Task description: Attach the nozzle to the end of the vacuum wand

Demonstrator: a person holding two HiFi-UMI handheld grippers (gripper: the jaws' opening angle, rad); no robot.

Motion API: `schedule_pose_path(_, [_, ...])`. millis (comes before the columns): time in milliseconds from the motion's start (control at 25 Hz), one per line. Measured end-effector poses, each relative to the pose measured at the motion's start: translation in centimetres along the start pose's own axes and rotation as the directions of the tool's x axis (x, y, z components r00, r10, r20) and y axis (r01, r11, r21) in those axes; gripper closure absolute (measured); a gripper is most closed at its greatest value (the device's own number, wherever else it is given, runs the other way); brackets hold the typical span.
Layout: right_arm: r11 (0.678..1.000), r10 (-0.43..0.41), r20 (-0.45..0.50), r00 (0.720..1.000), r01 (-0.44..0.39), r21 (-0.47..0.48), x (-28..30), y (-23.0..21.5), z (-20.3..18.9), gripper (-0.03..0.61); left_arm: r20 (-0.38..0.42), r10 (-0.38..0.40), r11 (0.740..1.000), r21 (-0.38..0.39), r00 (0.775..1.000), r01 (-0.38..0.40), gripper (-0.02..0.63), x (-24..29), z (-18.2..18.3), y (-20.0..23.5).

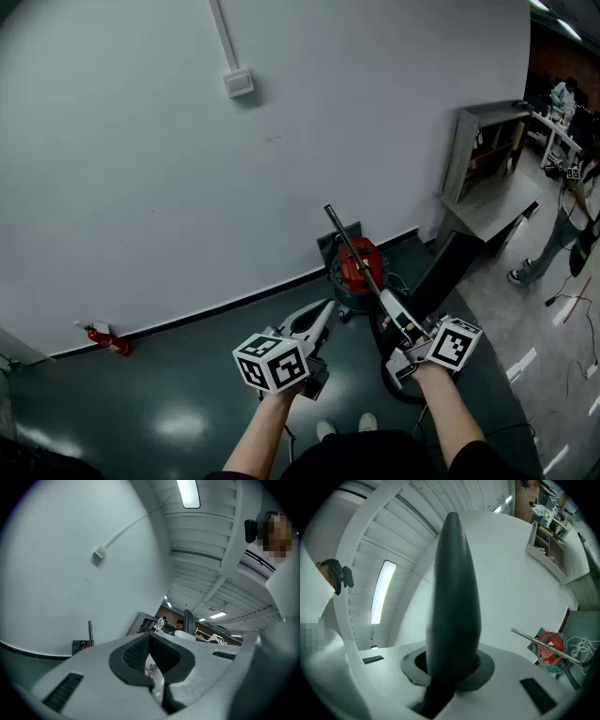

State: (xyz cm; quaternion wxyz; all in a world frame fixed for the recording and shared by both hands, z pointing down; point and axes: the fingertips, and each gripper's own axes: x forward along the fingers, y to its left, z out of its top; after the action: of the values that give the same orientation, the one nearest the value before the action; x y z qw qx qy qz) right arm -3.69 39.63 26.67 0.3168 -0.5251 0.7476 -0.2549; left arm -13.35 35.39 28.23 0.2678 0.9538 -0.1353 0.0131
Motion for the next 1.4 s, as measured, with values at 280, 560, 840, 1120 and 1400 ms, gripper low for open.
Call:
schedule_pose_path(280, [1.0, 0.006, -0.02, 1.0, -0.006, -0.008, -0.7, -0.4, -0.3, 0.518, -0.009, 0.006, 1.0, -0.007, 1.0, -0.006, 0.611, 0.6, -0.9, -0.6])
schedule_pose_path(560, [1.0, 0.021, -0.036, 0.999, -0.021, -0.011, -1.6, -1.3, 0.2, 0.518, -0.015, 0.019, 0.999, -0.026, 1.0, -0.019, 0.611, 1.8, -1.9, -1.0])
schedule_pose_path(840, [0.998, 0.032, -0.03, 0.999, -0.03, 0.057, -2.4, -3.6, 1.2, 0.518, -0.013, 0.064, 0.996, -0.065, 0.998, -0.064, 0.611, 2.8, -3.0, -0.3])
schedule_pose_path(1120, [0.996, 0.016, -0.021, 1.0, -0.014, 0.087, -0.3, -6.0, 1.9, 0.518, -0.038, 0.087, 0.993, -0.081, 0.996, -0.089, 0.611, 4.2, -2.4, 2.9])
schedule_pose_path(1400, [0.995, -0.016, -0.018, 1.0, 0.018, 0.097, 3.0, -9.4, 1.7, 0.518, -0.052, 0.067, 0.993, -0.089, 0.996, -0.071, 0.611, 7.0, -1.2, 7.2])
